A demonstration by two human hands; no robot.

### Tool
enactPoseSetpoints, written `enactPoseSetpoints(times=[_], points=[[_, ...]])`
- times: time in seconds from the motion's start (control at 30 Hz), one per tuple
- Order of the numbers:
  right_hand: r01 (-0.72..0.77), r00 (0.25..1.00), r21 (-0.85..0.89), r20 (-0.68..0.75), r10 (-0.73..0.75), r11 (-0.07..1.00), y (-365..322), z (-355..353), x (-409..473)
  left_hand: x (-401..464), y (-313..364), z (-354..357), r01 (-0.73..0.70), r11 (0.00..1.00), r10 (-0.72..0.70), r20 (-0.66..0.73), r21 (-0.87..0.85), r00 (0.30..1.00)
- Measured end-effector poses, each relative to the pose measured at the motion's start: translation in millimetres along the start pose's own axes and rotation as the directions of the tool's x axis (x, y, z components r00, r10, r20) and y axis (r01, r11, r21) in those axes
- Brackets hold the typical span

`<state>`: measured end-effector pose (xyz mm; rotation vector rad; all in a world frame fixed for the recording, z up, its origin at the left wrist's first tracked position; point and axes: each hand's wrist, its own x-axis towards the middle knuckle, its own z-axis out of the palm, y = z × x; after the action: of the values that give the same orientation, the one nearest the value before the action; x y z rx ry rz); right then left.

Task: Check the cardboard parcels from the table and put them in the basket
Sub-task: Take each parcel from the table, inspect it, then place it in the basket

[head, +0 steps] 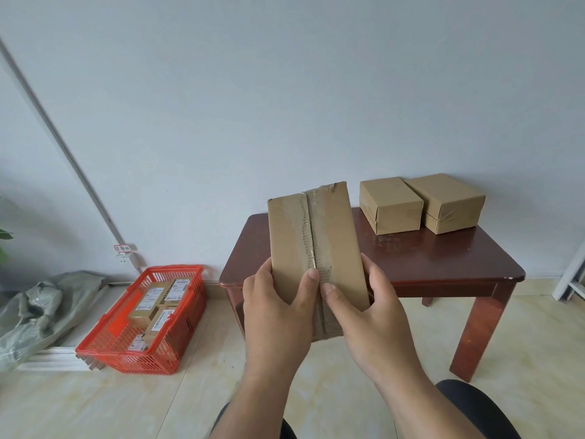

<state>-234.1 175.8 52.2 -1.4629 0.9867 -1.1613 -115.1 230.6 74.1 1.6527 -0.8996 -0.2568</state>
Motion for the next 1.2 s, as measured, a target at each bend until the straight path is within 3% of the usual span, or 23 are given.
enactPoseSetpoints(times=[0.33,0.63,0.93,1.2], points=[[0.0,0.999,-0.132,-0.051,-0.007,0.991,-1.4,-1.8,11.9,-15.2,-3.9,2.7,-0.06,0.995,0.061,-0.012,0.081,0.998],[-0.032,0.999,0.095,-0.025,0.034,0.995,-1.3,-1.0,5.8,-3.9,4.9,-1.5,0.037,0.997,-0.036,0.016,-0.067,0.999],[-0.079,0.997,0.105,-0.008,0.081,0.991,-1.3,-6.1,8.9,-14.5,-3.3,3.1,-0.038,0.999,0.038,-0.002,-0.007,0.999],[0.005,1.0,0.027,-0.002,-0.005,1.0,-2.6,-5.3,1.9,-3.5,1.6,-2.4,-0.015,1.0,0.015,-0.009,-0.017,1.0]])
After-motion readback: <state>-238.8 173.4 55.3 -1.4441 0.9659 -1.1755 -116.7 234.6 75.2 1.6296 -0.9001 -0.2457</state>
